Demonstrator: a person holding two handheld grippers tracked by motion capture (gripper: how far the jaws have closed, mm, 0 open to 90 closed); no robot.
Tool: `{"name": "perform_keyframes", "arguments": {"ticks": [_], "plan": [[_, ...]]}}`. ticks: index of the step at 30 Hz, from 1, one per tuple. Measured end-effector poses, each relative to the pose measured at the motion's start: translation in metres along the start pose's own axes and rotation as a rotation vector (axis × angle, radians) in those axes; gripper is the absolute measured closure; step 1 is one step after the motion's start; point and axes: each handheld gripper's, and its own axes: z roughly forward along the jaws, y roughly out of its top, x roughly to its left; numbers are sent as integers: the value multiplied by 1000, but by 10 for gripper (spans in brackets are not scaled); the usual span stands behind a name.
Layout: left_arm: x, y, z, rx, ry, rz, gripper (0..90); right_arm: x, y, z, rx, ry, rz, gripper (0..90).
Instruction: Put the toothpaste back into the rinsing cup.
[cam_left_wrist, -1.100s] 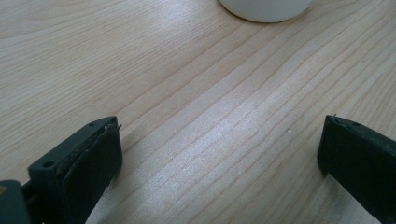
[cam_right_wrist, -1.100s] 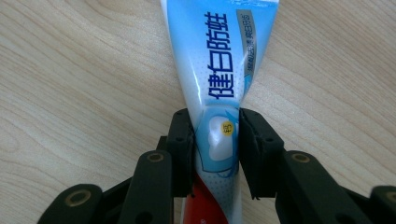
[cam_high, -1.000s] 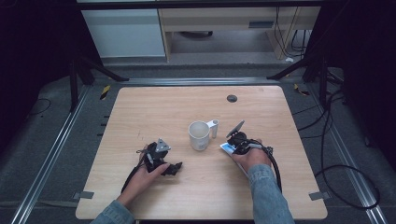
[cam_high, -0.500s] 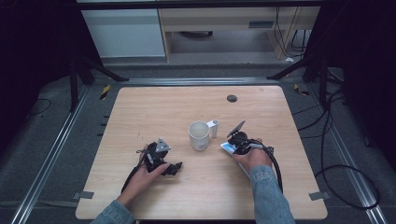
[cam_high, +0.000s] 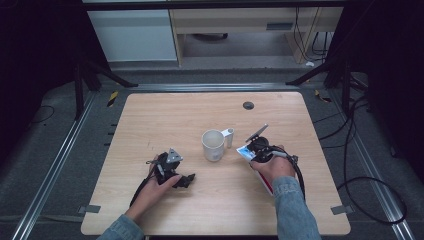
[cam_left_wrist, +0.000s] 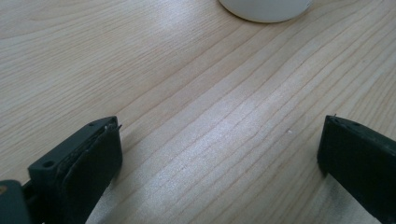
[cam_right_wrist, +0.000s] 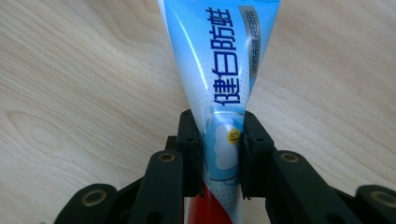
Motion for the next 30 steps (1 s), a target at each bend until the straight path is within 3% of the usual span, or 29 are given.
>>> {"name": "perform_keyframes", "arguments": {"ticks": [11,17,30], "plan": [[0,0,0,0,2,4,0,-4,9,-42,-196,43,45,732],[0,0,0,0,1,3,0,-2,12,-48,-259,70,58,732],[0,0,0,0,1,4,0,3,16,-51,-385,76,45,731]]}}
